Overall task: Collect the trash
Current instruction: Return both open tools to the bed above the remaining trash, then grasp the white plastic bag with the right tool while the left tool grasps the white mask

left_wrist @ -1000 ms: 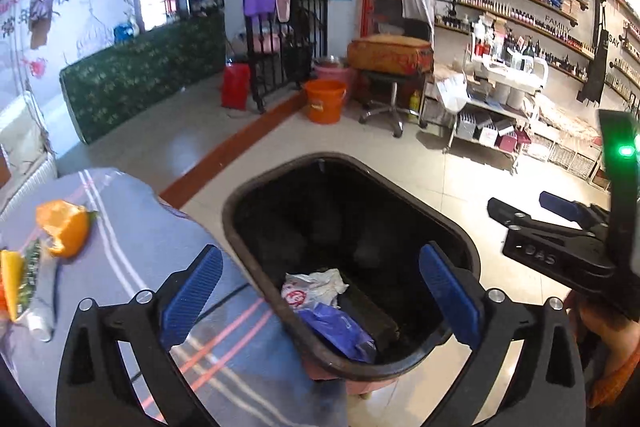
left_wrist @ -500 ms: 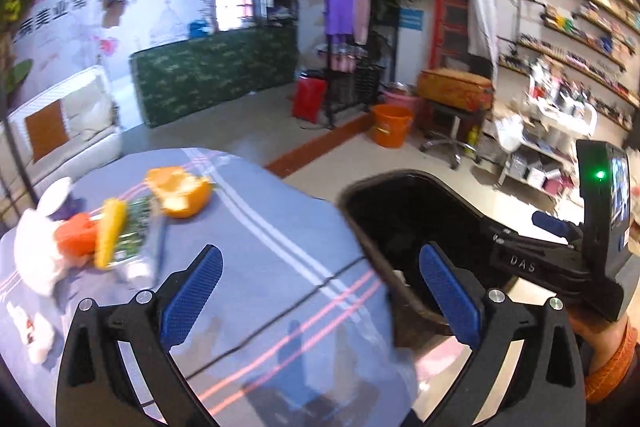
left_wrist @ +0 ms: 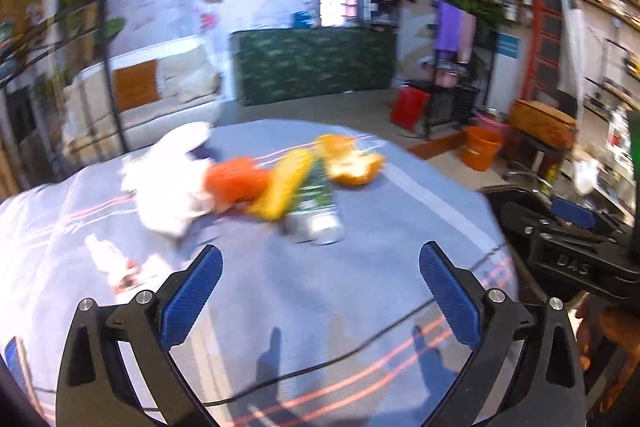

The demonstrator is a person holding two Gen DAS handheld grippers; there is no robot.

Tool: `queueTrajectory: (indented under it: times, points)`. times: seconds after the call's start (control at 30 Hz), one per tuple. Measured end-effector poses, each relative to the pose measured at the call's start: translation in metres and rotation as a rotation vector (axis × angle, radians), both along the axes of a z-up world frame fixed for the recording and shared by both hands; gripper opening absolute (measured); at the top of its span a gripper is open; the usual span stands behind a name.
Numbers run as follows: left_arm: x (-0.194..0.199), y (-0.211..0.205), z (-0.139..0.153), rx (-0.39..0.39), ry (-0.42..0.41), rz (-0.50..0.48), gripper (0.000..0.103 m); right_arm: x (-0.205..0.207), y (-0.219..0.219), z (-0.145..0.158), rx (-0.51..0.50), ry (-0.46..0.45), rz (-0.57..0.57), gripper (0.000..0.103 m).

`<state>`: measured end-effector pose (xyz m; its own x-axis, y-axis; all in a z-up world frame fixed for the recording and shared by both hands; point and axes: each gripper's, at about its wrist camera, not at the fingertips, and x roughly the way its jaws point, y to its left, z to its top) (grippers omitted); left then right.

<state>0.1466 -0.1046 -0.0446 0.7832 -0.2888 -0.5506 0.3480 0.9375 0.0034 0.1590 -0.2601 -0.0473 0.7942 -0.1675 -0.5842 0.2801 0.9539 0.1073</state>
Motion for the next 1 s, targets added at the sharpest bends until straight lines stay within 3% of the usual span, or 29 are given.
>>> queueTrajectory:
  times: [0.3, 0.6, 0.83, 1.0]
  points:
    - [0.01, 0.07, -0.012, 0.022, 0.059, 0.17, 0.098, 0.03, 0.071, 0.002, 0.013, 0.017, 0.222, 0.091]
    - [0.015, 0.12, -0.017, 0.047, 0.083, 0.249, 0.098, 0.063, 0.13, -0.002, 0.022, 0.065, 0.368, 0.091]
    - [0.021, 0.163, -0.019, 0.019, 0.127, 0.3, 0.097, 0.096, 0.17, -0.01, 0.033, 0.13, 0.453, 0.091]
    - [0.029, 0.188, -0.022, -0.051, 0.173, 0.323, 0.097, 0.123, 0.195, -0.017, 0.034, 0.182, 0.501, 0.091]
